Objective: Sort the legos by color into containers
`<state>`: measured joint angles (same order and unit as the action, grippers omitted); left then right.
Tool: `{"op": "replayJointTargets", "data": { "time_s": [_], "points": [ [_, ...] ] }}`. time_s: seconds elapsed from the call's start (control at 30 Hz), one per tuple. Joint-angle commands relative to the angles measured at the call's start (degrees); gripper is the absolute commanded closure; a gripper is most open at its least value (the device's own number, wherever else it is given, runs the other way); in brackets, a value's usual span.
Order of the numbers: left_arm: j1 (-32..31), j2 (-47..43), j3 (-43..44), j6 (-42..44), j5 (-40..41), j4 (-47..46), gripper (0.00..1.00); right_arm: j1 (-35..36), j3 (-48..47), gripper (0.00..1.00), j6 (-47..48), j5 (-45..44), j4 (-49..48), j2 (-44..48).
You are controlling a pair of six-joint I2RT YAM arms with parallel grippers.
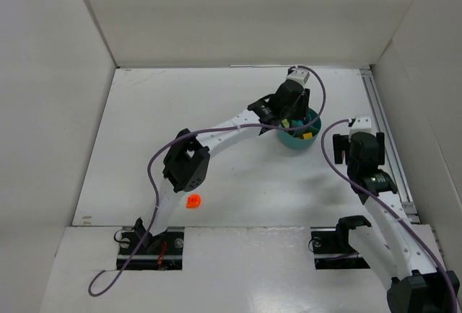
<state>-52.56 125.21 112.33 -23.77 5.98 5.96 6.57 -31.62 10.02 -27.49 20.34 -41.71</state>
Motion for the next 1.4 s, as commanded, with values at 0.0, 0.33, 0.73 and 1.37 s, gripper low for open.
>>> {"op": "replayJointTargets", "data": {
  "time_s": [0.0,0.33,0.73,1.37],
  "points": [
    [-0.79,0.29,5.08,1.18,-1.76,-3.32,0.71,-0.86,0.06,0.0,-1.32,-0.64,-2.06,0.14],
    [-0.79,1.18,4.74,1.18,-0.7,-1.83,0.41,-0.86,0.06,0.0,-0.79,0.94,-2.58,-1.09],
    [0.78,-19.42,-15.41,-0.13,7.28,0.46,0.08,-0.86,2.17,0.0,16.33,32.98,-14.87,4.45],
    [13.36,-80.02,-68.74,-34.41,27.86,24.89,0.0,58.73,-18.82,0.02,37.18,53.24,-34.66,-48.06]
  ]
}}
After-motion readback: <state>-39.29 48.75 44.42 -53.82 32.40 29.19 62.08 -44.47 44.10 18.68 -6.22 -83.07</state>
